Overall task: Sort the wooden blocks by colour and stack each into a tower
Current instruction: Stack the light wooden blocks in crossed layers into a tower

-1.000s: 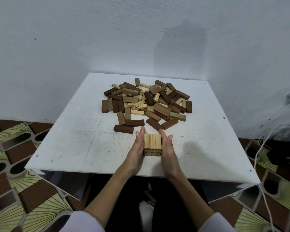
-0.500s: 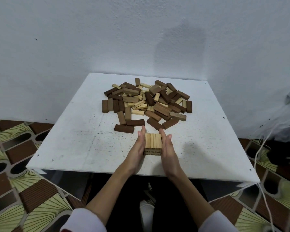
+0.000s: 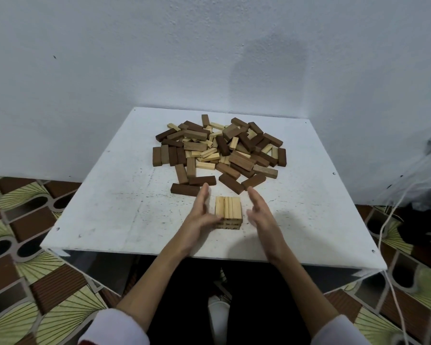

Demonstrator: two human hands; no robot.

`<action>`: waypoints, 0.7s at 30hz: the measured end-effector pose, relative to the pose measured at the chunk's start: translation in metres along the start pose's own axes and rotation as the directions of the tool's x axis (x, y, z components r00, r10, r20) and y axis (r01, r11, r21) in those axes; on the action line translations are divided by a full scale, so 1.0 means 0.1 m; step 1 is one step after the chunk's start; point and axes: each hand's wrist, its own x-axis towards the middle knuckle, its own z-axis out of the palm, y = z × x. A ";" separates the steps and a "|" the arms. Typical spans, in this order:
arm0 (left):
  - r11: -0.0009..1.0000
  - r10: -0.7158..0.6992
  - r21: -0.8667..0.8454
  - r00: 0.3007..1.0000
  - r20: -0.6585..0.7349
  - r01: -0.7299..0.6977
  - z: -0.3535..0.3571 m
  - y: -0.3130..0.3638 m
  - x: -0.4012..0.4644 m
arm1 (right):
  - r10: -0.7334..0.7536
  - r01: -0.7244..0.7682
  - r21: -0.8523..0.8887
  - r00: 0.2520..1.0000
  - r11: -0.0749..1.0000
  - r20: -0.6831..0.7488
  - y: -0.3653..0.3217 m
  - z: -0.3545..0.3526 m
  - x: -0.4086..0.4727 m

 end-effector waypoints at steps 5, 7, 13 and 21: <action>0.870 0.046 0.486 0.995 0.084 -0.081 -0.26 0.03 0.07 | -0.052 0.082 -0.264 0.992 0.961 0.118 -0.01 -0.21 0.07; 0.839 0.016 0.537 0.991 0.130 -0.084 -0.30 0.05 0.13 | -0.039 0.088 -0.310 0.986 0.947 0.162 -0.02 -0.25 0.13; 0.800 0.062 0.578 0.981 0.182 -0.158 -0.26 0.08 0.28 | -0.032 0.124 -0.387 0.972 0.914 0.234 -0.09 -0.18 0.22; 0.795 0.097 0.578 0.979 0.181 -0.185 -0.21 0.10 0.33 | -0.069 0.150 -0.389 0.974 0.909 0.213 -0.09 -0.13 0.25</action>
